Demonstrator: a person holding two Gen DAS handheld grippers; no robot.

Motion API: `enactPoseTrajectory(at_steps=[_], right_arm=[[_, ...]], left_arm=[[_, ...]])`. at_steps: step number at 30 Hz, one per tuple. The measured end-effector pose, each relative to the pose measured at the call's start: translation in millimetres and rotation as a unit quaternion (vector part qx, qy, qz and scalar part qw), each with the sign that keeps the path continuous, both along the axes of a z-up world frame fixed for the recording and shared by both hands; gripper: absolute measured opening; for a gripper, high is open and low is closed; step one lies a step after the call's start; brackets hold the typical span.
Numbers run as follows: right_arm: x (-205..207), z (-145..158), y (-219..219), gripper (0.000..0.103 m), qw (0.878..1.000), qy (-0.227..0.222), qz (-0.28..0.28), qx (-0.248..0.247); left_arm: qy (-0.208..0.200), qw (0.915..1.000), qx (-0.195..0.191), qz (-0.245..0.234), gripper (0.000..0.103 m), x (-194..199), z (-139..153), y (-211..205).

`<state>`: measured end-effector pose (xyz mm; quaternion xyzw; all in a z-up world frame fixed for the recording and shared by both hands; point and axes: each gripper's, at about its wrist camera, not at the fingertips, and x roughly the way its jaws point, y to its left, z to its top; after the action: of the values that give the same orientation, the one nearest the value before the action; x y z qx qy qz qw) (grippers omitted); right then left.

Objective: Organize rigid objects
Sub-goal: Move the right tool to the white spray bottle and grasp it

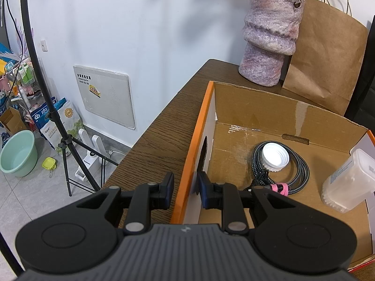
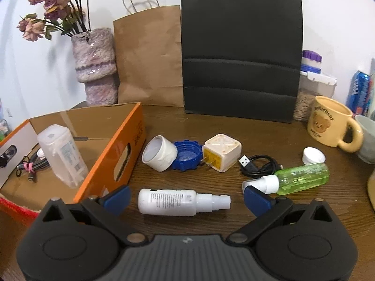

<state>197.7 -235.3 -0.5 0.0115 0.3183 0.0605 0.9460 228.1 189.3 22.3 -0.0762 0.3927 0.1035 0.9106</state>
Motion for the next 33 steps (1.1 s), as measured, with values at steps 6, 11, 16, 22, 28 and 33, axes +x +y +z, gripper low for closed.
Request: enactPoseTrajectory(at_steps=[6,11,16,22,28,33], right_arm=[[5.8,-6.3,-2.4,0.103,1.000,0.004,0.016,0.016],[9.6,-8.7,-6.0,0.103,0.999,0.006,0.025,0.027],[10.3,-11.2,-10.6,0.103,0.999,0.010,0.032,0.009],[13.6,-16.4,-10.2,0.102,0.999,0.010,0.047,0.017],[22.1,-21.1,-12.7,0.102,0.998,0.019,0.044,0.031],[27.1,-27.1,-10.7,0.093,0.998,0.030,0.044,0.029]], left_arm=[[0.000,1.0000,0.001,0.000,0.023,0.4,-0.3,-0.4],[0.000,1.0000,0.000,0.001,0.023,0.3,-0.3,0.0],[0.000,1.0000,0.002,0.000,0.023,0.2,-0.2,-0.2],[0.000,1.0000,0.001,0.000,0.023,0.5,-0.2,-0.3],[0.000,1.0000,0.001,0.000,0.023,0.0,-0.3,0.4],[0.000,1.0000,0.001,0.000,0.023,0.2,-0.3,0.0]])
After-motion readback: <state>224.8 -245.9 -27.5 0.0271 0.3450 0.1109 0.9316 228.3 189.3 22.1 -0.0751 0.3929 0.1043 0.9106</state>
